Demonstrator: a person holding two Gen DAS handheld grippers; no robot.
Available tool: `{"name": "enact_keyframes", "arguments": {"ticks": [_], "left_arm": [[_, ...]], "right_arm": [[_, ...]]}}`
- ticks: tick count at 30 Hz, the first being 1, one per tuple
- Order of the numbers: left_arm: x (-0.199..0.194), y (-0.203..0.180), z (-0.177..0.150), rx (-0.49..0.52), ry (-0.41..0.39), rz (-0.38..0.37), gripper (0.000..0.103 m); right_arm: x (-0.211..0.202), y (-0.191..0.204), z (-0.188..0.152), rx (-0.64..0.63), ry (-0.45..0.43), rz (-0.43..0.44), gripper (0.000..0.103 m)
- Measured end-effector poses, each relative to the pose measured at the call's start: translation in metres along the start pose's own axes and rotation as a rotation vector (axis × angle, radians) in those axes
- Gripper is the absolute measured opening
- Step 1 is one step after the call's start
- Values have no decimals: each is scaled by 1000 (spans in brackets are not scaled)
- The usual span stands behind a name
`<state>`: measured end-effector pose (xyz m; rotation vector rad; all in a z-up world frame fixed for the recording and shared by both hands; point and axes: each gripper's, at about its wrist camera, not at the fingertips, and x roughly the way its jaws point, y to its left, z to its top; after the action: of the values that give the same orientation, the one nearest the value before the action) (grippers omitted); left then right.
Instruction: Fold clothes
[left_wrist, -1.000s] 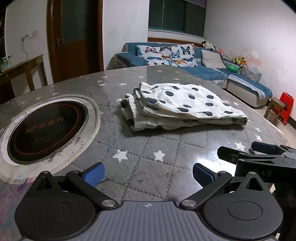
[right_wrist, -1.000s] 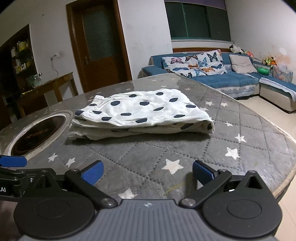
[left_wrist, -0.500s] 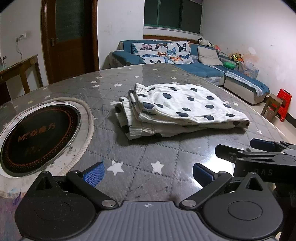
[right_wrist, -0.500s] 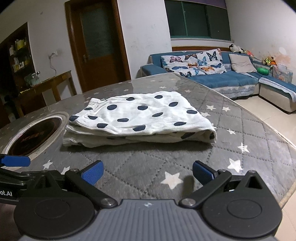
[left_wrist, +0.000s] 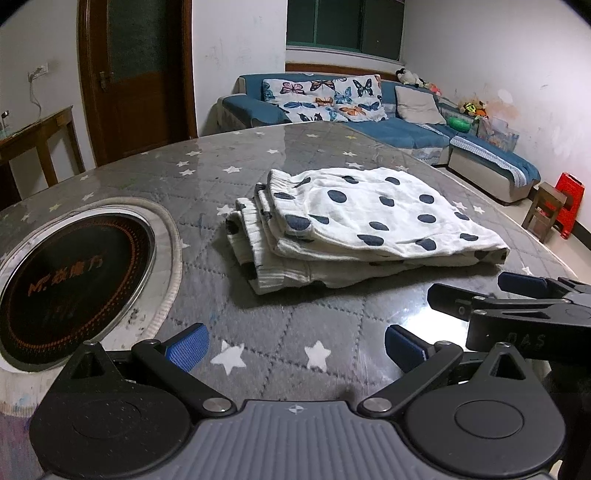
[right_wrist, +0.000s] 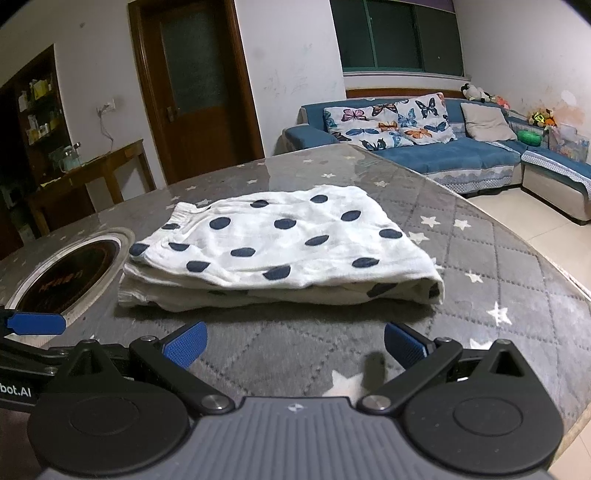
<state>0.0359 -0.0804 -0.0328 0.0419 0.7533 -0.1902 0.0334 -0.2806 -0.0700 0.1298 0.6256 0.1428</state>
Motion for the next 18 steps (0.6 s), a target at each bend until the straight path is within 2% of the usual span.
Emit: {"name": "enact_keyframes", "arguments": {"ticks": [7, 18], "left_arm": [[6, 0, 6, -5, 16, 8, 103], [14, 4, 20, -16, 22, 24, 103]], "right_arm": [[6, -4, 6, 12, 9, 1, 103], [13, -12, 30, 19, -25, -6, 103]]}}
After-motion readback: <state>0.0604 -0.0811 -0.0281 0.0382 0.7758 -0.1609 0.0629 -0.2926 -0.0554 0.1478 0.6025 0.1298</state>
